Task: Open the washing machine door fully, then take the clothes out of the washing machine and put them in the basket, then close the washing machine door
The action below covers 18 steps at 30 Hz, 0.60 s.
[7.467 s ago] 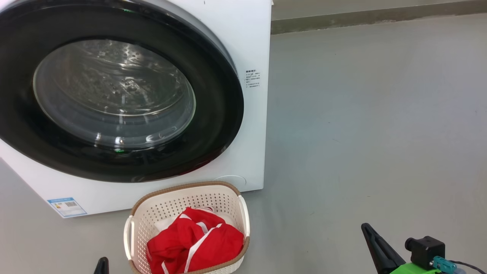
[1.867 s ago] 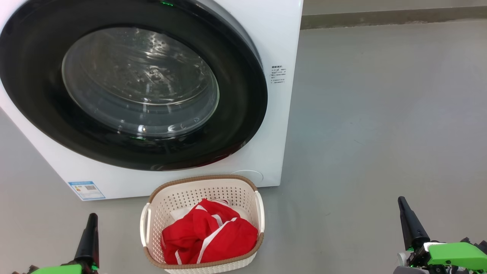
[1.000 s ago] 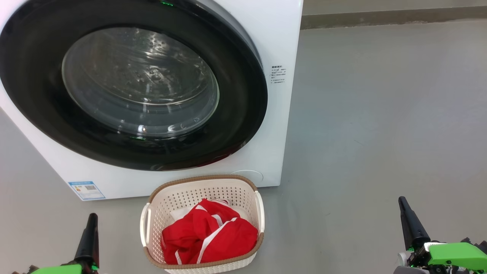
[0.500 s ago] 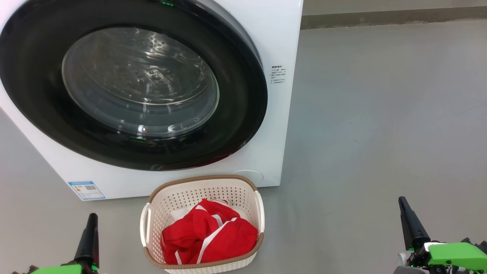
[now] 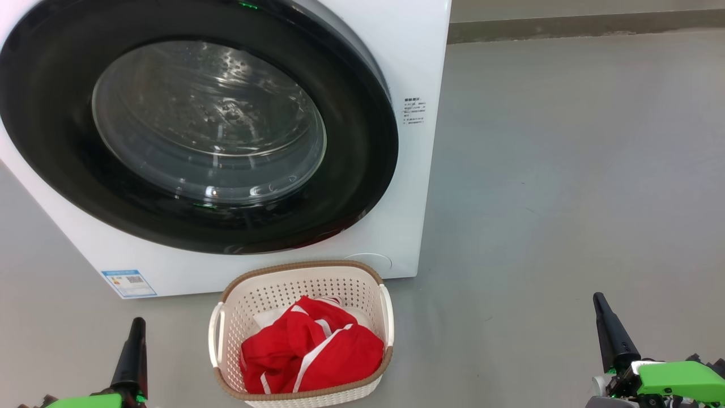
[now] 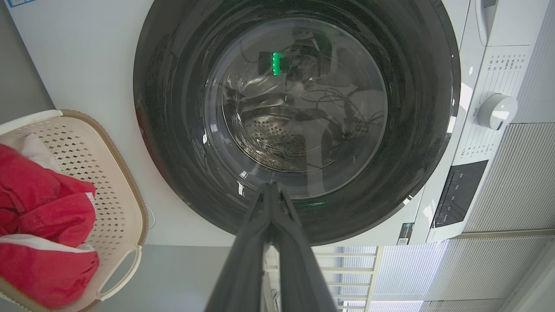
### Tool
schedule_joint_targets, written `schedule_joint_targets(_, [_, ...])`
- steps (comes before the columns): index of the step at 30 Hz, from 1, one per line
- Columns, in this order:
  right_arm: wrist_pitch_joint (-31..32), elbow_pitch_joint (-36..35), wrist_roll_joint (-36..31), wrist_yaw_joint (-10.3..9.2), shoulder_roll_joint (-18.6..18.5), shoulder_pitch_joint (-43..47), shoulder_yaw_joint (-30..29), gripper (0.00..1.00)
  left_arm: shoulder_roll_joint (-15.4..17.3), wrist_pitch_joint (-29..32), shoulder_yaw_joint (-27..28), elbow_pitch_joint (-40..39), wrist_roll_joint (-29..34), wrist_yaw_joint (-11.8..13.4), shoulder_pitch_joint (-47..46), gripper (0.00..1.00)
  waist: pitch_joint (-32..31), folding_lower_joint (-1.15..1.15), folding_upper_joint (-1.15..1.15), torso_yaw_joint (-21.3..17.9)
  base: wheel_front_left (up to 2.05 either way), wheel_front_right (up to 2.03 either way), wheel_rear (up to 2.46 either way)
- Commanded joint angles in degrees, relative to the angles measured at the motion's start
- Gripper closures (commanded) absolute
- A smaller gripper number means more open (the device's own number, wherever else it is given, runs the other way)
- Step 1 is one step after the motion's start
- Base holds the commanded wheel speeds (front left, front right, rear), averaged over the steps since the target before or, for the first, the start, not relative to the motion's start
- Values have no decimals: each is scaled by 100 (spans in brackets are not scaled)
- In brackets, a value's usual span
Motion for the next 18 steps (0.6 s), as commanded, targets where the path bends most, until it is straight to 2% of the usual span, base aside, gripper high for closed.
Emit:
schedule_joint_targets(1, [46,-172,-11,-6,-9,-236,135,100,92,41,186,-112,-20,-20,-222,100,0,0,0,0,0,0,0])
schedule_joint_targets(18, [49,-172,-13,-6,-7,-236,132,100,92,41,186,-112,-20,-20,-222,100,0,0,0,0,0,0,0])
